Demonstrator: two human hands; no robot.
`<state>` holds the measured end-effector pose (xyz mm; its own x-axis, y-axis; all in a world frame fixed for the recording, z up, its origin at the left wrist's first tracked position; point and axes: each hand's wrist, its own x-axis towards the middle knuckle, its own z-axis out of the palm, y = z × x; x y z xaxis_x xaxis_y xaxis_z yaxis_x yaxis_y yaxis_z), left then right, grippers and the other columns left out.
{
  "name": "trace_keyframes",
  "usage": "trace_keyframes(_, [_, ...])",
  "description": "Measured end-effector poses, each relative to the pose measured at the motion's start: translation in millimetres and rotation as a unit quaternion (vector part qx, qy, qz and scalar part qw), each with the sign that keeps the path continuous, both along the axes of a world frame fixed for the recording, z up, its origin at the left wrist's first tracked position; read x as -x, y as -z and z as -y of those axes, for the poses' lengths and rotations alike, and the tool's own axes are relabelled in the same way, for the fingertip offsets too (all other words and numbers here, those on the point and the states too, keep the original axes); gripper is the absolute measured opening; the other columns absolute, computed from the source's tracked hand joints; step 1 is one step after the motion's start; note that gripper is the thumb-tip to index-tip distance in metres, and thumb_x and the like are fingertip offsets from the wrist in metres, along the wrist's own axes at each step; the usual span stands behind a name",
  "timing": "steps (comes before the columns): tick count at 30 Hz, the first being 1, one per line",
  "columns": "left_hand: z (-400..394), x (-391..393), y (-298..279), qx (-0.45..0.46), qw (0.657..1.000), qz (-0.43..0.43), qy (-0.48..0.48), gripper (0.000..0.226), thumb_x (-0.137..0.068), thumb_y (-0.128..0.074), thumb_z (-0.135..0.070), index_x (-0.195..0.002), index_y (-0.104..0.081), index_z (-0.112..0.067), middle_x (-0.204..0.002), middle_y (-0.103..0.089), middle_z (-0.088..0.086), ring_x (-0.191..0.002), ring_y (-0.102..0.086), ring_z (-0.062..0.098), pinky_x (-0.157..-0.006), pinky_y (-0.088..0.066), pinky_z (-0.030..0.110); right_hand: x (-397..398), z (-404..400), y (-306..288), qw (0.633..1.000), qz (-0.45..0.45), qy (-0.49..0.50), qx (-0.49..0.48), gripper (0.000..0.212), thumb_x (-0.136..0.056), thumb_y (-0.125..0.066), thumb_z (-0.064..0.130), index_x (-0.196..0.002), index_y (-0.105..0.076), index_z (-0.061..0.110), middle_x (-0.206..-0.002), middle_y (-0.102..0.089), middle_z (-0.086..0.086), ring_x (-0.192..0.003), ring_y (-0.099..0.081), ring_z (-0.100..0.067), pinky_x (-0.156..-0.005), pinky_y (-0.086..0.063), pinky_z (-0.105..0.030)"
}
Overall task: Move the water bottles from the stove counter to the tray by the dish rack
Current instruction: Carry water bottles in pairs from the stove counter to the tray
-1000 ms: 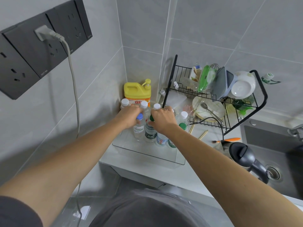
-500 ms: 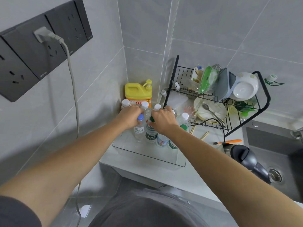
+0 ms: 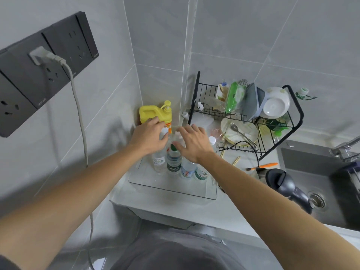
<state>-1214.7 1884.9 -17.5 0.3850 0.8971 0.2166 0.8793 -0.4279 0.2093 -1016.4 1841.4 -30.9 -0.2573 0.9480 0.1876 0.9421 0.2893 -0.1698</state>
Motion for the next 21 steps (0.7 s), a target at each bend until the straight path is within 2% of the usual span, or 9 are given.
trace_keyframes(3, [-6, -21, -22, -0.028, 0.999, 0.017, 0.04, 0.044, -0.09, -0.055, -0.047, -0.123, -0.065, -0.02, -0.114, -0.057, 0.001, -0.111, -0.054, 0.026, -0.071, -0.056, 0.044, -21, 10, -19, 0.998, -0.012, 0.059, -0.037, 0.051, -0.095, -0.042, 0.057, -0.125, -0.057, 0.019, -0.109, -0.059, -0.003, -0.103, -0.054, -0.028, -0.091, -0.042, -0.045])
trace_keyframes(7, [-11, -72, -54, -0.07, 0.993, -0.021, 0.097, 0.061, -0.093, -0.043, -0.056, -0.141, -0.053, -0.02, -0.128, -0.057, 0.006, -0.117, -0.054, 0.03, -0.091, -0.05, 0.045, -71, 38, -43, 0.988, -0.012, 0.143, -0.054, 0.062, -0.096, -0.044, 0.06, -0.142, -0.047, 0.019, -0.135, -0.053, -0.007, -0.123, -0.048, -0.031, -0.101, -0.044, -0.049])
trace_keyframes(11, [7, -136, -75, -0.107, 0.984, -0.029, 0.14, 0.072, -0.096, -0.033, -0.065, -0.148, -0.045, -0.017, -0.142, -0.053, 0.01, -0.13, -0.047, 0.032, -0.106, -0.04, 0.049, -135, 88, -57, 0.975, -0.017, 0.217, -0.054, 0.076, -0.095, -0.044, 0.064, -0.156, -0.034, 0.02, -0.158, -0.039, -0.009, -0.149, -0.029, -0.034, -0.12, -0.029, -0.051])
trace_keyframes(14, [40, -188, -82, -0.107, 0.977, -0.03, 0.18, 0.077, -0.096, -0.028, -0.067, -0.155, -0.036, -0.019, -0.154, -0.044, 0.012, -0.144, -0.036, 0.033, -0.117, -0.031, 0.052, -186, 134, -65, 0.958, -0.01, 0.282, -0.047, 0.081, -0.096, -0.038, 0.069, -0.161, -0.025, 0.024, -0.166, -0.03, -0.008, -0.156, -0.017, -0.035, -0.126, -0.018, -0.051])
trace_keyframes(21, [144, -339, -95, -0.107, 0.952, -0.007, 0.286, 0.075, -0.094, -0.034, -0.065, -0.155, -0.038, -0.02, -0.155, -0.045, 0.009, -0.145, -0.035, 0.032, -0.118, -0.03, 0.049, -300, 279, -79, 0.918, -0.015, 0.392, -0.056, 0.083, -0.094, -0.036, 0.071, -0.163, -0.021, 0.027, -0.168, -0.024, -0.007, -0.157, -0.013, -0.035, -0.127, -0.014, -0.052])
